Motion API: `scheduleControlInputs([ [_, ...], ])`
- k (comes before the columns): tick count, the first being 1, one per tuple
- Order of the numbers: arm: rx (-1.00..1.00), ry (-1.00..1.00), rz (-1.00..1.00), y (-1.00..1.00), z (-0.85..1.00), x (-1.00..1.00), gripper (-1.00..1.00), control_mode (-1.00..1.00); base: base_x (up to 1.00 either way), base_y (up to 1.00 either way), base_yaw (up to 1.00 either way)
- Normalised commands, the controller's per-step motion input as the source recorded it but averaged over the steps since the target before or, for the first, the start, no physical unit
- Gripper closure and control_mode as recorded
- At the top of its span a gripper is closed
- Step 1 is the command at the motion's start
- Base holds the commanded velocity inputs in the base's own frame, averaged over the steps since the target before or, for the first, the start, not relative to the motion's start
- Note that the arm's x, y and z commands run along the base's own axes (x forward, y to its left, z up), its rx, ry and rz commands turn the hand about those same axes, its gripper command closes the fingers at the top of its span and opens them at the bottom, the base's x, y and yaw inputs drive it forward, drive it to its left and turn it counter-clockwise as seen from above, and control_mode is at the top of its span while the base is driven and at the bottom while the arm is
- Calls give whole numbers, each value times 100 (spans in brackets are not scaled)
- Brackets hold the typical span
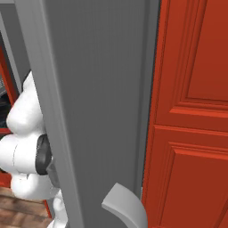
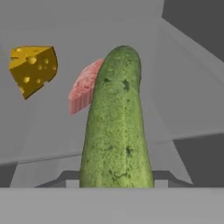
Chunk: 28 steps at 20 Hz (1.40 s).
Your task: Take the cheese, steak, and cucumber from the fridge and place them on the plate on the dining counter to create an appetizer plate.
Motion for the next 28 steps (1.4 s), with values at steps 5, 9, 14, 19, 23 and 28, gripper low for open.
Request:
scheduleControlInputs([
  [5, 0, -14, 0, 12, 1, -100, 100, -100, 0, 0, 0],
  [9, 0, -3, 0, 13, 0, -100, 100, -100, 0, 0, 0],
  [14, 0, 0, 0, 16, 0, -81, 100, -100, 0, 0, 0],
  [19, 0, 5, 0, 4, 0, -10, 100, -100, 0, 0, 0],
  [23, 0, 4, 0, 0, 0, 0, 100, -100, 0, 0, 0],
  [28, 0, 0, 0, 0, 0, 0, 100, 100, -17, 9, 0],
])
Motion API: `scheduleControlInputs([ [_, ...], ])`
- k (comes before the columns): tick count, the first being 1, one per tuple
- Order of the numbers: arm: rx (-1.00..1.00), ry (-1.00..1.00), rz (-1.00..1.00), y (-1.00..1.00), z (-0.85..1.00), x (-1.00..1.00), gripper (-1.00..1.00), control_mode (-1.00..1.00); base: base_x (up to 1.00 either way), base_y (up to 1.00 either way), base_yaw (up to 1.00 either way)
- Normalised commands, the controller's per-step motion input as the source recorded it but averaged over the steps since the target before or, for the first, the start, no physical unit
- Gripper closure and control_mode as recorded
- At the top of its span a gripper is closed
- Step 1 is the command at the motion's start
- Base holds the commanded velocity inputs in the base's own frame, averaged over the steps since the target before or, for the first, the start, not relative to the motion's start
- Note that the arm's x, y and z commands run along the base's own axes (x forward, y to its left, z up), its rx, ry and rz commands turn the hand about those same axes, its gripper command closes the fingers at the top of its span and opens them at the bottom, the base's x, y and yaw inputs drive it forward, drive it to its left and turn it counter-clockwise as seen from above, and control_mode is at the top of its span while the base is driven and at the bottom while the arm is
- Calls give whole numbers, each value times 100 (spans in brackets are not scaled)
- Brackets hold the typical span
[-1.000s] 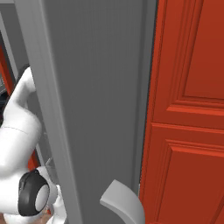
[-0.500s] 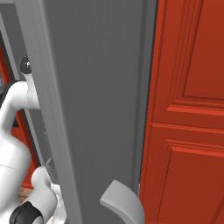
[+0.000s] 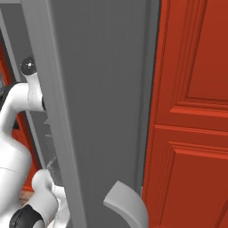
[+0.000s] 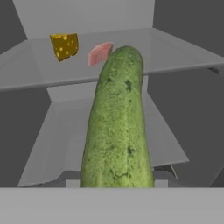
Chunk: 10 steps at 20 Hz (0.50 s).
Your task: Take the cheese, steak, and cucumber from the fridge and place them on the plate on the dining counter to create an appetizer plate.
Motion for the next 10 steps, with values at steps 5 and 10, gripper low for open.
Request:
scheduleControlInputs([
  [5, 0, 0, 0, 0, 0, 0, 100, 100, -36, 75, 0],
  [10, 0, 0, 0, 0, 0, 0, 100, 100, -30, 72, -1],
])
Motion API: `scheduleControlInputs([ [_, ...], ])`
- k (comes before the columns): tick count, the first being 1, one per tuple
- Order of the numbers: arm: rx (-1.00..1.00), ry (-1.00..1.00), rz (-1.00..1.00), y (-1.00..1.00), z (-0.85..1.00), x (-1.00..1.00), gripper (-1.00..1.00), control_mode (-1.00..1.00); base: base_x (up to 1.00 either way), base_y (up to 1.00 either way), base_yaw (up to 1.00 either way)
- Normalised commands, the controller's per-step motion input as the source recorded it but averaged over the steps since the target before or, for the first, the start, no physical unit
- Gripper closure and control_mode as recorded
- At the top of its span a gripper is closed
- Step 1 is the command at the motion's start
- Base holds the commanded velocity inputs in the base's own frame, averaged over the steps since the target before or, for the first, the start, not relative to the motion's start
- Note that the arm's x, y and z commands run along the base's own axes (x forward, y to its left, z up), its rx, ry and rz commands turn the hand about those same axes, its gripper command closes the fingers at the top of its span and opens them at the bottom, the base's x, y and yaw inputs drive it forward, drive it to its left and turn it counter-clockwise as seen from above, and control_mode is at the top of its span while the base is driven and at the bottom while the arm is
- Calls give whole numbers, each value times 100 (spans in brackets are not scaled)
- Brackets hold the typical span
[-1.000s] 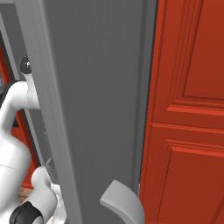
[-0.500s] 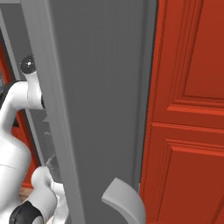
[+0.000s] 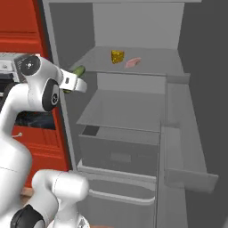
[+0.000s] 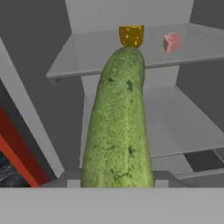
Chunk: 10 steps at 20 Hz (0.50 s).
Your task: Take the cheese, steak, and cucumber from the fridge and place them on the plate on the dining counter to create an appetizer plate.
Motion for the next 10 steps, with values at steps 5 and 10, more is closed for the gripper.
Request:
scheduleControlInputs([
  [5, 0, 0, 0, 0, 0, 0, 100, 100, -87, 16, -3],
  [10, 0, 0, 0, 0, 0, 0, 100, 100, -100, 1, -14],
])
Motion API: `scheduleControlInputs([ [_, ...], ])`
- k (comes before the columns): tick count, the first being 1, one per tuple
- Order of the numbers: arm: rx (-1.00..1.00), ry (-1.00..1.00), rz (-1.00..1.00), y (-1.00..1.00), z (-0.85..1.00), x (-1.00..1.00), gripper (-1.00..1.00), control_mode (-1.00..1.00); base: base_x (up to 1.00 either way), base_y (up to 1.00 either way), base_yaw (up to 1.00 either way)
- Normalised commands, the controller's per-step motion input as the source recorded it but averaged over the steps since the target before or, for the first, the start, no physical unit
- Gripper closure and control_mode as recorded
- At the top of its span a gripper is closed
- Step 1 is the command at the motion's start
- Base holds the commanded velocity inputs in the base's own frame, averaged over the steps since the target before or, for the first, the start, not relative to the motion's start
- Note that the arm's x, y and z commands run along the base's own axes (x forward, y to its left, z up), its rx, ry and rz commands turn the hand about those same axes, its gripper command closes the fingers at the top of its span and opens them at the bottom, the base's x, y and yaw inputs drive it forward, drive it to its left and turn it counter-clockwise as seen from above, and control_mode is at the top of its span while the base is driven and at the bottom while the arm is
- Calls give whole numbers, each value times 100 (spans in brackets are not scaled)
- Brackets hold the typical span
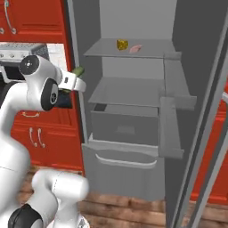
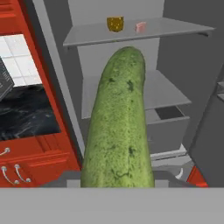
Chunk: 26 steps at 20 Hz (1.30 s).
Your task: Take the cheese, steak, and cucumber from the fridge and place them on the plate on the dining counter to create an appetizer plate.
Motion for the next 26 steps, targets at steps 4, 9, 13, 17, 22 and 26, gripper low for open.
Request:
scheduleControlInputs([
  [4, 0, 0, 0, 0, 0, 0, 100, 100, -100, 34, -23],
  [9, 0, 0, 0, 0, 0, 0, 100, 100, -71, 36, -63],
  [13, 0, 0, 0, 0, 0, 0, 100, 100, -30, 1, -94],
  [17, 0, 0, 0, 0, 0, 0, 100, 100, -41, 10, -89],
  [22, 0, 0, 0, 0, 0, 0, 100, 100, -72, 15, -85],
  [26, 0, 0, 0, 0, 0, 0, 100, 100, -85, 14, -82],
])
